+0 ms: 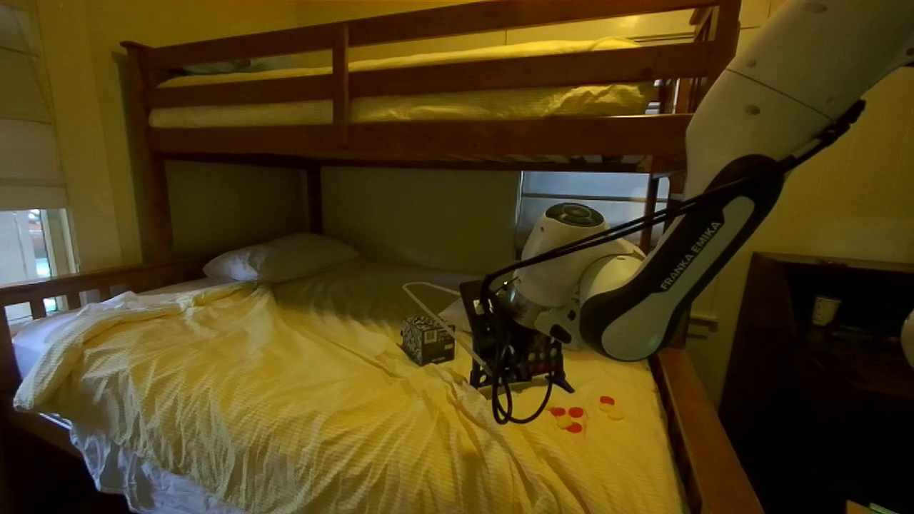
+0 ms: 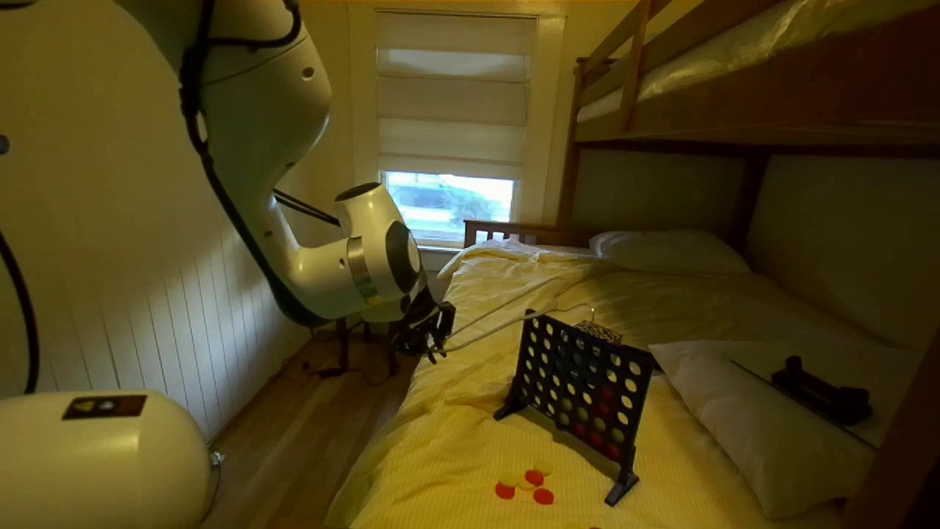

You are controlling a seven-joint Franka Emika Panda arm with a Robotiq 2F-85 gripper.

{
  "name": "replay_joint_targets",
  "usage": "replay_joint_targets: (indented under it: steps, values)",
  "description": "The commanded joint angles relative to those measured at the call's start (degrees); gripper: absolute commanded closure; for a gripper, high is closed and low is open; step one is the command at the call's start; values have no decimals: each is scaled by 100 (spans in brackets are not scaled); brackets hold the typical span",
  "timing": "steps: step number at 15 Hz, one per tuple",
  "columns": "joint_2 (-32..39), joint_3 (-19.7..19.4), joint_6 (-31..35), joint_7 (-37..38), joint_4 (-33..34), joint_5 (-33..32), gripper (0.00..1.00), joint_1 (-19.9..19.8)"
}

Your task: Pick up the hang wire and put it on the black object

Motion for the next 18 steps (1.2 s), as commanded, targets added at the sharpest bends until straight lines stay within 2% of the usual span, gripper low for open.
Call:
replay_joint_targets:
  steps: [1,5,9,17,18]
  values:
    - [495,-813,481,161,-299,762,95,1122]
    - [868,-1437,811,160,-668,1437,95,2145]
    - [1058,-1723,1017,158,-969,1847,95,2709]
    - [1311,-2693,852,-3,-1093,1598,95,3695]
    - [1407,-2694,865,-617,-1107,2230,95,3788]
